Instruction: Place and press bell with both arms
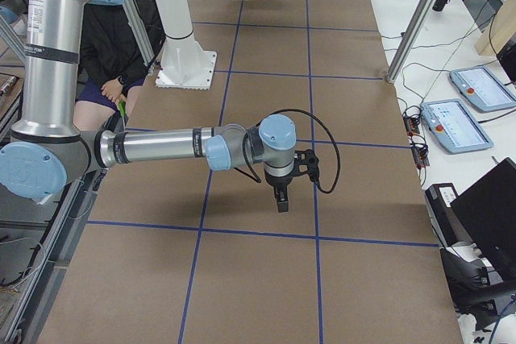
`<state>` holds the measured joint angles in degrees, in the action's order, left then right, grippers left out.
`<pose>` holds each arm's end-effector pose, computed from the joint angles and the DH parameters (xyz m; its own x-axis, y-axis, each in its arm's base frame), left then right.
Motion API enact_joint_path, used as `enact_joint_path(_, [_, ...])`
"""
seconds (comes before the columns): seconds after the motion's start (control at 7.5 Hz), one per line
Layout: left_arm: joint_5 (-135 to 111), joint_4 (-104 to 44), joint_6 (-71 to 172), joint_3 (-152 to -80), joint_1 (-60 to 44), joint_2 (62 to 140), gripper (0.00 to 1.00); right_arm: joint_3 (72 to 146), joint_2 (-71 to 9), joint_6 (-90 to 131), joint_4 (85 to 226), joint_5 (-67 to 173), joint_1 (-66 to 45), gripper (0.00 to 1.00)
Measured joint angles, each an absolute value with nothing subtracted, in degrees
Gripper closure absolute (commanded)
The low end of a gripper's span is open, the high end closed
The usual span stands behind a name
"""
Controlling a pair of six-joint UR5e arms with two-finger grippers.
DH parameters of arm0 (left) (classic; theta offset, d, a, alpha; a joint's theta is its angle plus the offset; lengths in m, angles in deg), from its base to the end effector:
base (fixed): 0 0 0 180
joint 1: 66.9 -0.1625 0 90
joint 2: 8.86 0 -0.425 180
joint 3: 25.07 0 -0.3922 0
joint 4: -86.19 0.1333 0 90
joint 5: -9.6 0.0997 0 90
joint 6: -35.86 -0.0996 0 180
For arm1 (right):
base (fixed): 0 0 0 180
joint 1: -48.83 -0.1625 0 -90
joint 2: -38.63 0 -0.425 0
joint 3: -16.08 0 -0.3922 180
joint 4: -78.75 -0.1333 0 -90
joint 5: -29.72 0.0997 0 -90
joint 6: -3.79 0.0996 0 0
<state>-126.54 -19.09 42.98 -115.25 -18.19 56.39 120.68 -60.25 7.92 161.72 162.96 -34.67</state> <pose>0.1293 -0.2404 0.7957 0.6735 0.2750 -0.6861 -0.5721 0.7816 -0.2484 0.0151 -0.4424 0.5921 0.7128 -0.1623 0.6823 0.0592 0.9833 0.1720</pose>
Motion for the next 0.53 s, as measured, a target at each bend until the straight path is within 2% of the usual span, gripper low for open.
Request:
enact_joint_path(0.13, [-126.56,-19.11,42.97,-115.27,-18.27,56.36,0.91,120.71,-60.25,7.92,161.72,162.96,-34.67,0.00])
enact_joint_path(0.27, [-126.57,-19.20,42.96,-115.41,-18.32,56.30,1.00,120.73,-60.25,7.92,161.72,162.96,-34.67,0.00])
enact_joint_path(0.53, [-126.58,-19.74,42.97,-117.17,-18.32,55.32,1.00,120.75,-60.25,7.92,161.72,163.02,-34.67,0.00])
